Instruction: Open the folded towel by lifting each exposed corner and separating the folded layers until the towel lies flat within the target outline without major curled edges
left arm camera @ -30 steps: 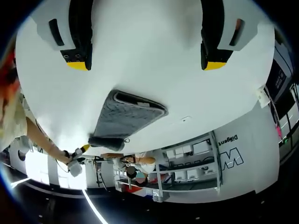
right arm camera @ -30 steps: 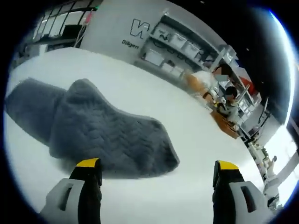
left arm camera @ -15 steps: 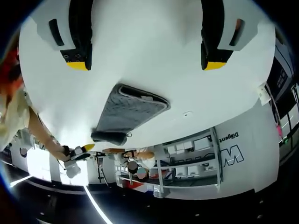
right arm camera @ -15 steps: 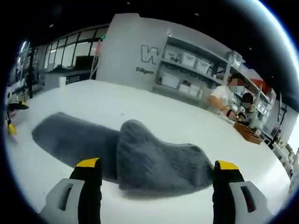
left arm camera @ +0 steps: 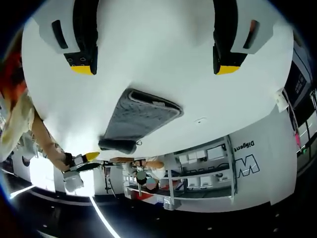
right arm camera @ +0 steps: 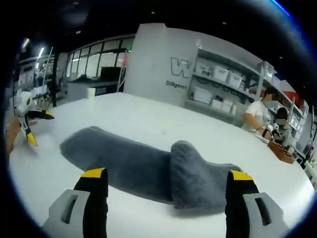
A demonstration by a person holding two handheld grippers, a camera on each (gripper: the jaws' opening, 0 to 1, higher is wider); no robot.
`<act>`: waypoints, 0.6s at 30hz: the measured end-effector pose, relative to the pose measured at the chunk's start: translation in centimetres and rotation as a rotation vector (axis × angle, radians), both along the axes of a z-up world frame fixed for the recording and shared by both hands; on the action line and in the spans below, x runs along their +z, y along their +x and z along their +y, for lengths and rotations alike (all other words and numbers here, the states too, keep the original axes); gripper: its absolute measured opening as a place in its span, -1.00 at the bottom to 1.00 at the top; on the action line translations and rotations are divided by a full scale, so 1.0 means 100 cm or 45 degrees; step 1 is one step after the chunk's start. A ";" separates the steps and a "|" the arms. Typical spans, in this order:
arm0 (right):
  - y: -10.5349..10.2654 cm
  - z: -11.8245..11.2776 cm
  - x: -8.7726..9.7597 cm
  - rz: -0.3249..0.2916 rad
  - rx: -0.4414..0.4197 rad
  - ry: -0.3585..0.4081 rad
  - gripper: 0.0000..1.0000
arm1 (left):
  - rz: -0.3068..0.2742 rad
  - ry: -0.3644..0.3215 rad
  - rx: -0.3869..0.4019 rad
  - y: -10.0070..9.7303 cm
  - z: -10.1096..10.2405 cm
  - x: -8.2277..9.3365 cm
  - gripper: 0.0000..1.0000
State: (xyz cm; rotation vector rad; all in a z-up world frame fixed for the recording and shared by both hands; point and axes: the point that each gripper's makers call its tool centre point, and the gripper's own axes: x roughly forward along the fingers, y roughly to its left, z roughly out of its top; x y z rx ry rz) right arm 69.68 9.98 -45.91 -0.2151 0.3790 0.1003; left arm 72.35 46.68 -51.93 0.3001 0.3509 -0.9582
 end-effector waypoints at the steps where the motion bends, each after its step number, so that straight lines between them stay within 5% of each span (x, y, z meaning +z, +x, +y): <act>1: 0.002 -0.001 0.001 -0.001 0.009 0.011 0.98 | 0.002 -0.003 -0.001 0.000 -0.001 0.000 0.91; 7: 0.005 0.013 -0.016 0.040 0.058 -0.042 0.94 | 0.031 0.001 0.005 0.003 -0.002 -0.007 0.90; 18: 0.002 0.016 -0.027 0.079 0.119 0.032 0.93 | 0.070 -0.033 -0.015 0.001 -0.016 -0.010 0.89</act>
